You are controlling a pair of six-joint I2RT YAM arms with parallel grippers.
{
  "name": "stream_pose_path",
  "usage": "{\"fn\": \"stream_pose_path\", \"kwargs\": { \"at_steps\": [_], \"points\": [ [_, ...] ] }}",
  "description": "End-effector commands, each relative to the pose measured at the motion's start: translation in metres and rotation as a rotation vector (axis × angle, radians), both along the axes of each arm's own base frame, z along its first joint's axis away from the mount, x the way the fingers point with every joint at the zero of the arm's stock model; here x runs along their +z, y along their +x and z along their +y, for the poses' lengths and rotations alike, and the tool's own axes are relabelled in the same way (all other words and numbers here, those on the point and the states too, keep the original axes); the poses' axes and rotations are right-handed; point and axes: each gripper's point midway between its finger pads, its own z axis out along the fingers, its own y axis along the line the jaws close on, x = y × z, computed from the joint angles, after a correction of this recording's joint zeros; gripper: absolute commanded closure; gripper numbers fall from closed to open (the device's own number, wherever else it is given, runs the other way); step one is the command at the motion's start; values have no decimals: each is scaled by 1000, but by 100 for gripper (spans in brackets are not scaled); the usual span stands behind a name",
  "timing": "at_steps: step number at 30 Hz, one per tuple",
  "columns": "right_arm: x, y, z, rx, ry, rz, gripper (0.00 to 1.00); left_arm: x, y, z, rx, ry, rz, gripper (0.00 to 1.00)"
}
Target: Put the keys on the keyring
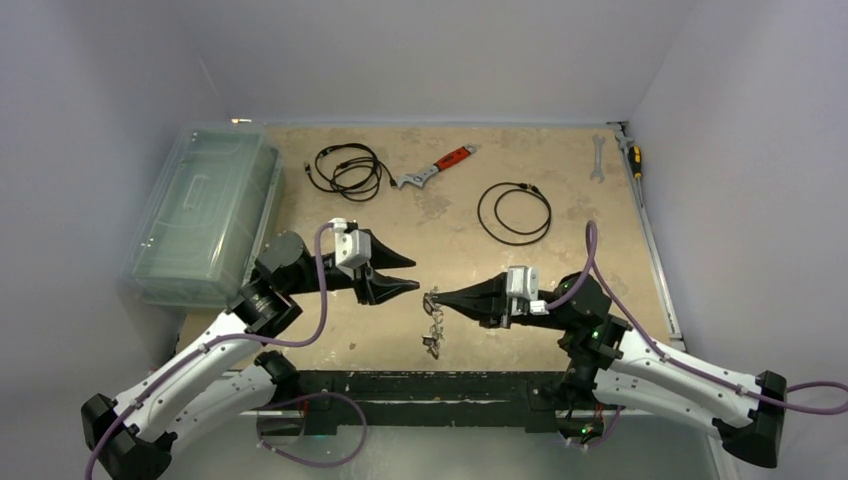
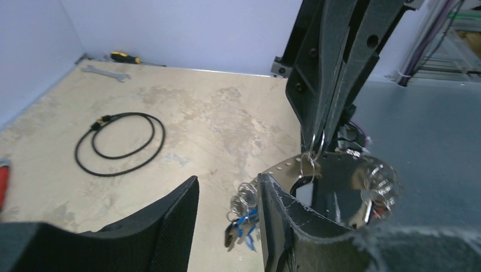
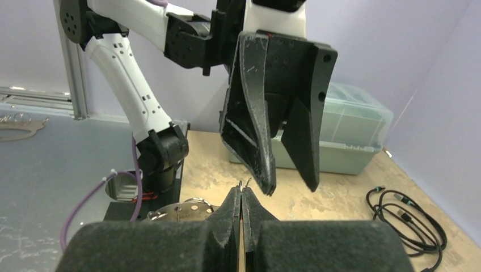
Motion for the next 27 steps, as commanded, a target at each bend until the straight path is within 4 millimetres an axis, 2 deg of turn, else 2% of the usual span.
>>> {"fn": "stream_pose_path", "kwargs": {
  "at_steps": [1,6,12,27],
  "points": [
    [50,1,-13,-45,134,-84,100,26,-20,-5,-141,-58,-35,60],
    [51,13,-17,-116,166,-67,100,29,-28,-7,-192,-86,-37,58],
    [53,18,-18,-138,184,-55,100,34,-34,-5,-211,-132,-43,55],
    [55,11,-10,-82,190,-52,100,31,-22,-12,-185,-154,-4,60]
  ]
}}
